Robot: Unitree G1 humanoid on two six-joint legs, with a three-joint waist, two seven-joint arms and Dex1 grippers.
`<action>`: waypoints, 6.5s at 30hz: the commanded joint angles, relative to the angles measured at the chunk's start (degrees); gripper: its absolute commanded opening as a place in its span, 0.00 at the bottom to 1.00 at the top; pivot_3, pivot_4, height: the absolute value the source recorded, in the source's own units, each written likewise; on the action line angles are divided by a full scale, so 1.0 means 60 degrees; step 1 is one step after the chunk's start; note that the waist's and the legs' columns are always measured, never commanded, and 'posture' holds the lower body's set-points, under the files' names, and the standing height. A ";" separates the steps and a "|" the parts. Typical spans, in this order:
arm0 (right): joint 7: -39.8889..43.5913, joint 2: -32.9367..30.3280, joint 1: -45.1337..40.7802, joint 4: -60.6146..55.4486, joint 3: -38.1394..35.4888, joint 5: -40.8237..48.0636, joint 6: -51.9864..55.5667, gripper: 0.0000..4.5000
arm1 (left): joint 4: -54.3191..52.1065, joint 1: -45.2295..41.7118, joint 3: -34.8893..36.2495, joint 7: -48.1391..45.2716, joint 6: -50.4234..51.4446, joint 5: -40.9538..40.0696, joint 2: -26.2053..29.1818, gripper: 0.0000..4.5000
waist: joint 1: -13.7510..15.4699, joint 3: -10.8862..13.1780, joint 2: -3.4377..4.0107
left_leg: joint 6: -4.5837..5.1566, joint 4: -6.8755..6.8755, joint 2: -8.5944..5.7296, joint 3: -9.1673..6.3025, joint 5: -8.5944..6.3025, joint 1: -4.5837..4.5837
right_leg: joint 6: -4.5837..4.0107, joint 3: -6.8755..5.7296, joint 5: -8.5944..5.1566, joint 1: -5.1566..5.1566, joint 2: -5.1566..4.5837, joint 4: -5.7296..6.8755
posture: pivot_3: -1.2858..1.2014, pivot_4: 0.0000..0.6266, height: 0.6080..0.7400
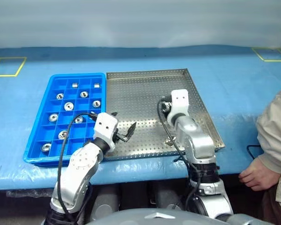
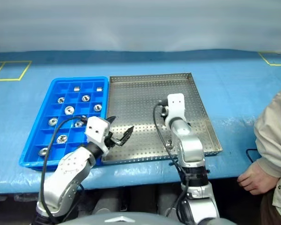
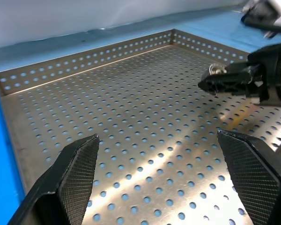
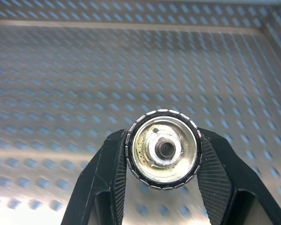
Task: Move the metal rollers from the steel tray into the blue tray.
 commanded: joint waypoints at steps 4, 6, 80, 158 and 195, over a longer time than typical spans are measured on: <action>0.1104 0.0097 -0.0798 -0.0480 0.1409 0.0325 0.0268 0.39 | -0.1356 0.0957 0.0445 0.0404 -0.0761 0.0387 0.0120 0.98 | 0.0499 -0.0001 -0.0003 | -0.0001 -0.0008 -0.0002 -0.0017 0.0000 -0.0011 | -0.0028 -0.0028 0.0003 0.0003 -0.0014 -0.0008 | 0.64 0.24 1.00; 0.1349 0.0121 -0.0968 -0.0432 0.1768 0.0334 0.0196 0.39 | -0.1629 0.1303 0.0388 0.0522 -0.0948 0.0793 0.0326 0.98 | 0.0683 -0.0001 -0.0003 | 0.0000 -0.0007 -0.0012 -0.0015 0.0000 -0.0019 | -0.0039 -0.0028 0.0013 0.0002 -0.0026 -0.0019 | 0.65 0.24 1.00; 0.0579 -0.0838 0.3246 -0.5911 -0.0387 0.1135 0.7417 0.95 | -0.0841 -0.0019 -0.1928 -0.3059 0.0322 -0.0996 0.2135 0.98 | -0.0198 -0.0001 0.0002 | 0.0003 0.0017 -0.0009 -0.0010 0.0000 -0.0011 | -0.0046 -0.0023 -0.0043 0.0009 -0.0031 -0.0015 | 0.53 0.24 1.00; 0.3835 -0.2152 0.0729 -0.2319 0.2335 0.2194 0.1107 0.99 | -0.2756 0.3222 0.0981 0.0680 -0.0745 0.0977 -0.0379 0.98 | 0.5240 -0.0078 -0.0046 | -0.0075 0.0047 -0.0005 -0.0063 -0.0044 -0.0179 | -0.0059 -0.0270 -0.0057 -0.0113 -0.0017 -0.0021 | 0.69 0.24 1.00; 0.3271 -0.2471 0.1330 -0.3028 0.2195 0.2410 0.1276 0.99 | -0.2314 0.2392 0.0707 0.0471 -0.0345 0.0661 0.0031 0.98 | 0.2831 -0.0103 0.0008 | -0.0070 0.0169 -0.0006 -0.0175 -0.0044 -0.0158 | -0.0072 -0.0313 -0.0060 0.0011 -0.0006 -0.0008 | 0.66 0.24 1.00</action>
